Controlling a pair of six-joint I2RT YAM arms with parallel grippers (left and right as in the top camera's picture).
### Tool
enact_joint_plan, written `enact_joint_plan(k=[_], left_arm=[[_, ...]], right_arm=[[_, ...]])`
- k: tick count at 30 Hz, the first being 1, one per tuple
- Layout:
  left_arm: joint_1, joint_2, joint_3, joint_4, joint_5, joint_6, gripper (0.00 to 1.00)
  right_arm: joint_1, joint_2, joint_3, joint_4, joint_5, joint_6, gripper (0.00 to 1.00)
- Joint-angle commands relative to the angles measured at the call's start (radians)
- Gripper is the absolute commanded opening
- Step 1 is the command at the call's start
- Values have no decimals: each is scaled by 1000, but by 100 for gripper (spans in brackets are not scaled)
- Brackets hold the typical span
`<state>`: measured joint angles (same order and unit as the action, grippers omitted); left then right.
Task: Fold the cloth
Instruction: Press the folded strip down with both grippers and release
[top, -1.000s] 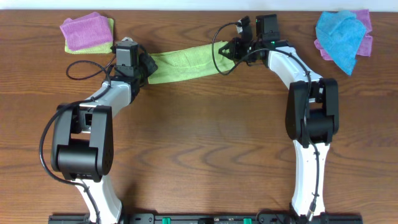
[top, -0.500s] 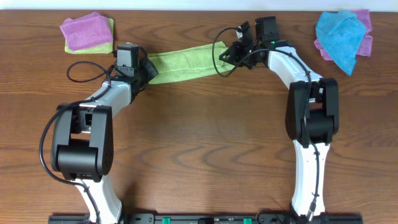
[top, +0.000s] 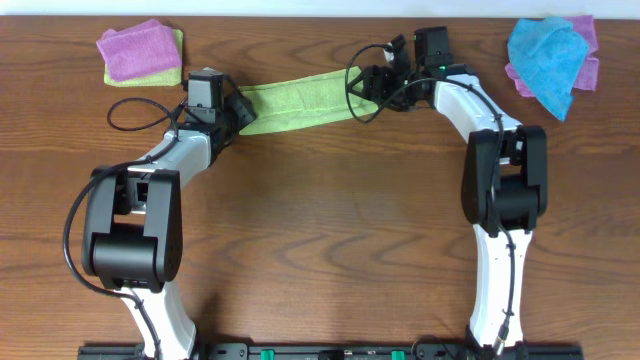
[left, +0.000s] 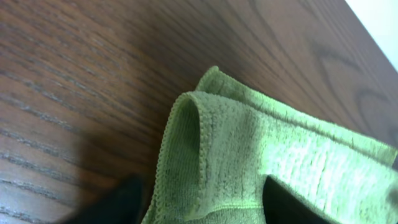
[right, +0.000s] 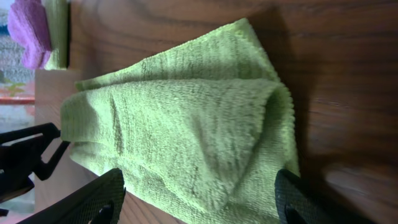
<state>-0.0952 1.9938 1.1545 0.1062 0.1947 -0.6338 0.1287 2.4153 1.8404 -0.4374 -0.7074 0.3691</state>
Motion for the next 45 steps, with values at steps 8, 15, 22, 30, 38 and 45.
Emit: enact_joint_plan(k=[8,15,22,30,38,45], left_arm=[[4,-33,21,-1,10,7,97],[4,-99,21,-5,18,37,75],[3,-123,21,-45,168,36,6],[-80,-123,22,-91,101,220,6],[-135,-123,22,-104,-106,260,6],[-141,-97,22,-51,-222,346,6]], right_arm=[[-39,-56,24,-47,-30,-45,77],[-36,-127,24,-51,-42,-53,82],[-38,-199,24,-77,-41,-112,74],[-24,-201,24,-254,144,-283,1],[105,-201,24,-250,473,-461,1],[141,-160,24,-187,562,-475,1]])
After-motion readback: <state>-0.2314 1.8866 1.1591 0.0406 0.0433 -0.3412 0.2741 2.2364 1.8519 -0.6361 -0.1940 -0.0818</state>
